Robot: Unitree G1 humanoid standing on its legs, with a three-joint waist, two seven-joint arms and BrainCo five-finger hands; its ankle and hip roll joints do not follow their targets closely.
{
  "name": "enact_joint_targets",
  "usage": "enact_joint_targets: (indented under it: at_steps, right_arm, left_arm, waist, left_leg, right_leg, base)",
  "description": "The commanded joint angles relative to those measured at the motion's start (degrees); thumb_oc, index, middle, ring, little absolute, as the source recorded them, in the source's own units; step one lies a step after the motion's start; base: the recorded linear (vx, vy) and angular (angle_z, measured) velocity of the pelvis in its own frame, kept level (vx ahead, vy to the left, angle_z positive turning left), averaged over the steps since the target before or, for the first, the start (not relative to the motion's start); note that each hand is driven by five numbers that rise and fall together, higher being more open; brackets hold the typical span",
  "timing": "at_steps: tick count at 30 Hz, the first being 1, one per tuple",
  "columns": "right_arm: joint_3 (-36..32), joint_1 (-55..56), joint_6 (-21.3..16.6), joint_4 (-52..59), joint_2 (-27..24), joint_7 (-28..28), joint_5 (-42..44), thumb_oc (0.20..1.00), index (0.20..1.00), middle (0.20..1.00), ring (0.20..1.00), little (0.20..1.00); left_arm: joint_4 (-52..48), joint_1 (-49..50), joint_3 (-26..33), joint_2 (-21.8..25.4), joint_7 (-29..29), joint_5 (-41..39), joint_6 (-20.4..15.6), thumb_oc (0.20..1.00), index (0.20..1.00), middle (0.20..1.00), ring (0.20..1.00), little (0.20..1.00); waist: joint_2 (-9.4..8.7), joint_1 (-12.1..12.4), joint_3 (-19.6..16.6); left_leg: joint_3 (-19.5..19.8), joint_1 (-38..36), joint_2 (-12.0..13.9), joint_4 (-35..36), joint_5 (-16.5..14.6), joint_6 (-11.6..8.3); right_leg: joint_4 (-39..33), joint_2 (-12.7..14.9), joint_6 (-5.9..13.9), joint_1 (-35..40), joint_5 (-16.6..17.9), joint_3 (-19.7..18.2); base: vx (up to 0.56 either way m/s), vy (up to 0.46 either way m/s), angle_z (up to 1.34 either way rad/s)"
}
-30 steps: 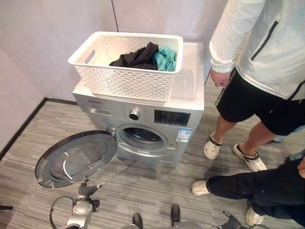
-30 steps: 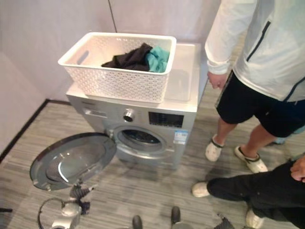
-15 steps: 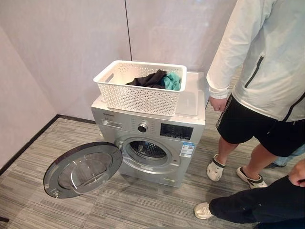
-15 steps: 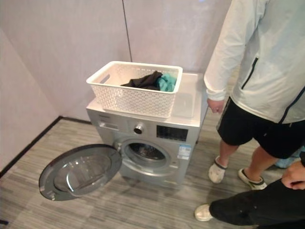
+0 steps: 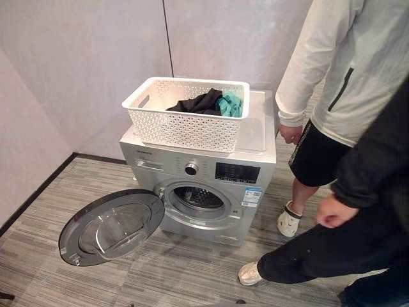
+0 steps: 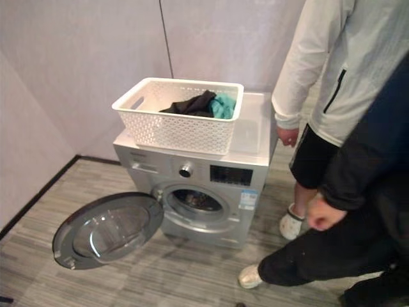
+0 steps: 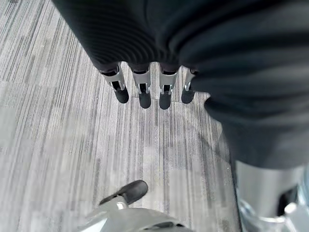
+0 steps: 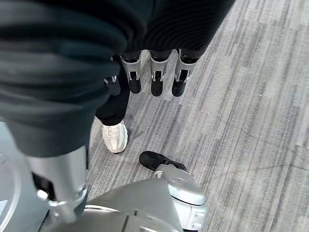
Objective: Grab the laundry basket,head to the washer,open it,put in the laundry and shut it.
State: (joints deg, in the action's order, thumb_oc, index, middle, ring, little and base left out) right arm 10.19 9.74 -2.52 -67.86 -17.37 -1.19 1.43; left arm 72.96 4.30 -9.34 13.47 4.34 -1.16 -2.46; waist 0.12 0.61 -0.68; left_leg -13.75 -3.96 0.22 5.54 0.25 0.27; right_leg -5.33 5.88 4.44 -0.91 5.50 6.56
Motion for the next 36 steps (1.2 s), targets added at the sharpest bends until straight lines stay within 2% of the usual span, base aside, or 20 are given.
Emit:
enact_joint_targets:
  at_steps: [1, 10, 36]
  right_arm:
    - [0.6, -3.3, -0.5, 0.3, -0.1, -0.2, 0.4, 1.000, 1.000, 1.000, 1.000, 1.000]
    - [1.6, -3.7, -0.5, 1.8, -1.0, 0.2, -1.1, 1.000, 1.000, 1.000, 1.000, 1.000]
    - [1.5, -3.3, -0.4, -1.3, -0.8, -0.1, -2.5, 1.000, 1.000, 1.000, 1.000, 1.000]
  left_arm:
    - [2.5, -2.4, 1.2, 2.3, 0.4, 2.2, -0.6, 1.000, 1.000, 1.000, 1.000, 1.000]
    - [2.7, -2.4, -0.1, 3.0, 0.3, 5.2, -0.4, 1.000, 1.000, 1.000, 1.000, 1.000]
    - [3.2, -2.3, -1.1, 2.3, 0.2, 5.4, -0.4, 1.000, 1.000, 1.000, 1.000, 1.000]
  waist:
    - [-1.46, -0.4, 0.4]
    - [-1.77, -0.3, 0.0]
    - [-1.96, -0.1, -0.2]
  left_leg:
    - [3.4, -0.1, -2.6, -1.1, -2.8, 0.90]
    - [3.1, -0.7, -2.9, -1.9, -3.6, 1.19]
    - [3.7, -1.3, -2.9, -1.1, -3.5, 1.07]
  right_leg:
    - [3.2, 4.9, 5.86, 2.8, -2.4, -0.3]
    - [3.7, 5.0, 5.87, 3.2, -3.0, -0.6]
    - [2.4, 4.9, 5.91, 3.9, -2.8, 0.0]
  base:
    - [0.00, 0.032, -0.08]
    - [0.00, 0.011, -0.10]
    - [0.00, 0.000, 0.00]
